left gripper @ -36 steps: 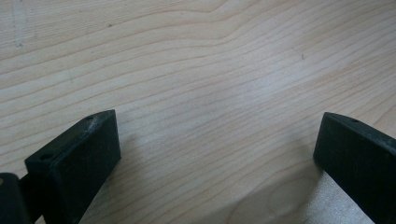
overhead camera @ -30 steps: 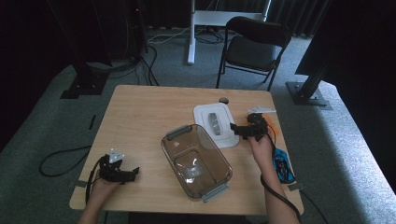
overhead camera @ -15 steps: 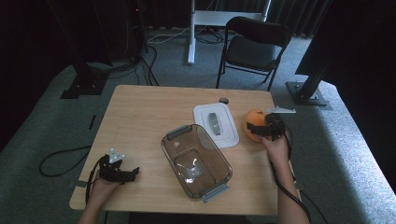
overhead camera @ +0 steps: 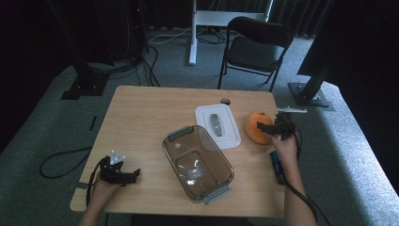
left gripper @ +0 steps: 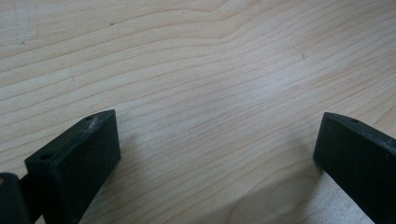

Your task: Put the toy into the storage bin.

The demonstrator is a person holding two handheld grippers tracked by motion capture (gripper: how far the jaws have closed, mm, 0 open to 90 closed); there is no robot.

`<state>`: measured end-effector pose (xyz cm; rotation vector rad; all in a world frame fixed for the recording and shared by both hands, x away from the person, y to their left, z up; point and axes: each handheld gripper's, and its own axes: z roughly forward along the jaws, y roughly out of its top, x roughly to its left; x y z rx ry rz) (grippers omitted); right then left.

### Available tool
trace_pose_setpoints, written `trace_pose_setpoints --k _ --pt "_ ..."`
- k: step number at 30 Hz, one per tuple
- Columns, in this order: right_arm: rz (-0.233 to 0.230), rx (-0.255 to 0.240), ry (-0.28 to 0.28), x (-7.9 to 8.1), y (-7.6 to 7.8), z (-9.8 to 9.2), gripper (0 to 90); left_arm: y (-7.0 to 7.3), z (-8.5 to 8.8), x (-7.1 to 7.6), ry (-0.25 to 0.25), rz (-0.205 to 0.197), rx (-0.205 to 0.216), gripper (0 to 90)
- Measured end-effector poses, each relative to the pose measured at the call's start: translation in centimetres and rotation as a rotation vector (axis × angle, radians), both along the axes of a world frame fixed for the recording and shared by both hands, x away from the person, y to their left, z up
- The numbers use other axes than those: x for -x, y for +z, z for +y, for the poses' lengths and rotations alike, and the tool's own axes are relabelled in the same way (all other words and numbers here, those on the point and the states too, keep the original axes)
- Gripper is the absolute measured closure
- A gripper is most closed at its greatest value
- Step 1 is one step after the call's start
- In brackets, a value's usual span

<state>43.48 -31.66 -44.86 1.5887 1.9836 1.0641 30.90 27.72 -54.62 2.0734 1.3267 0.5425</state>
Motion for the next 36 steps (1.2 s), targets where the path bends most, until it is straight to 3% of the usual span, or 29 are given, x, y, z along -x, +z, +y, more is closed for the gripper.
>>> trace_pose_setpoints --k 11,21,34,36 --pt "0.032 -0.015 -0.028 -1.0 -0.7 -1.6 12.7 0.0 0.0 0.0 0.000 -0.001 0.001 1.0" --pt "0.088 0.015 -0.017 -2.2 -2.1 -1.5 13.4 0.0 0.0 0.0 0.000 -0.001 0.001 1.0" --pt "0.131 0.020 0.020 -1.9 -3.6 -0.9 16.2 0.0 0.0 0.0 -0.002 -0.001 0.000 1.0" --pt "0.141 0.039 0.024 -1.7 -3.8 -0.6 16.5 0.0 0.0 0.0 -0.002 -0.001 0.000 1.0"
